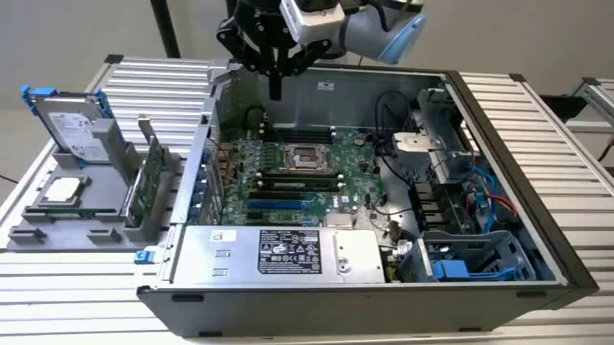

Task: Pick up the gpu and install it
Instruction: 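Reach for the gpu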

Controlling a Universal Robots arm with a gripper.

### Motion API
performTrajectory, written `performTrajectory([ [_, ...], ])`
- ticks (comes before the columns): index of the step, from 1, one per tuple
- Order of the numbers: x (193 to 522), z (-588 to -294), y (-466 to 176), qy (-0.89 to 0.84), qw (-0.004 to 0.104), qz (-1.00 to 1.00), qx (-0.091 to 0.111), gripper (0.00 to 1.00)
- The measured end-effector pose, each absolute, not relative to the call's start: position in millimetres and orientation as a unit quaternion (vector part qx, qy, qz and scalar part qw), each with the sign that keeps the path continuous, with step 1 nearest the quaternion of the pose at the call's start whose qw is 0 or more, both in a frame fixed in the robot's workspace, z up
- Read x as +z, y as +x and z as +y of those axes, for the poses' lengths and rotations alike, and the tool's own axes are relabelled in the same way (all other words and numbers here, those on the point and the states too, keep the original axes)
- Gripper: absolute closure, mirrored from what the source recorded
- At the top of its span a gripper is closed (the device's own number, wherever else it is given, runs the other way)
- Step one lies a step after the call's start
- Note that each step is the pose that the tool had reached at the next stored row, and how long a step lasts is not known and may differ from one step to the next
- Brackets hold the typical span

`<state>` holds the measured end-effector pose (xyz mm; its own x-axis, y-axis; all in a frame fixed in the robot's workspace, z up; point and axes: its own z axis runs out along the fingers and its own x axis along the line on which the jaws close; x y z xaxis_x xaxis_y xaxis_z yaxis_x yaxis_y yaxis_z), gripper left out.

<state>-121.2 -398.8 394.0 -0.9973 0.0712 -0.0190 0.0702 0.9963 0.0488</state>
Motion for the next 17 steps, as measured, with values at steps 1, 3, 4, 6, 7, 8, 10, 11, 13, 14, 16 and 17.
performTrajectory([
  [1,394.1,-398.8,-121.2,0.035,0.01,0.999,0.024,1.0],
  [3,397.6,-398.8,-121.2,0.035,0.01,0.999,0.024,1.0],
  [4,397.7,-398.8,-121.2,0.035,0.01,0.999,0.024,1.0],
  [6,397.8,-398.8,-121.5,0.035,0.01,0.999,0.024,1.0],
  [7,397.8,-398.8,-121.9,0.035,0.01,0.999,0.024,1.0],
  [8,397.8,-398.8,-122.6,0.035,0.01,0.999,0.024,1.0],
  [10,397.8,-398.8,-124.0,0.035,0.01,0.999,0.024,1.0],
  [11,397.8,-398.8,-124.9,0.035,0.01,0.999,0.024,1.0],
  [13,397.8,-398.8,-126.8,0.035,0.01,0.999,0.024,1.0],
  [14,397.8,-398.8,-127.7,0.035,0.01,0.999,0.024,1.0],
  [16,397.7,-398.8,-129.6,0.035,0.01,0.999,0.024,1.0],
  [17,397.7,-398.8,-130.5,0.035,0.01,0.999,0.024,1.0],
])
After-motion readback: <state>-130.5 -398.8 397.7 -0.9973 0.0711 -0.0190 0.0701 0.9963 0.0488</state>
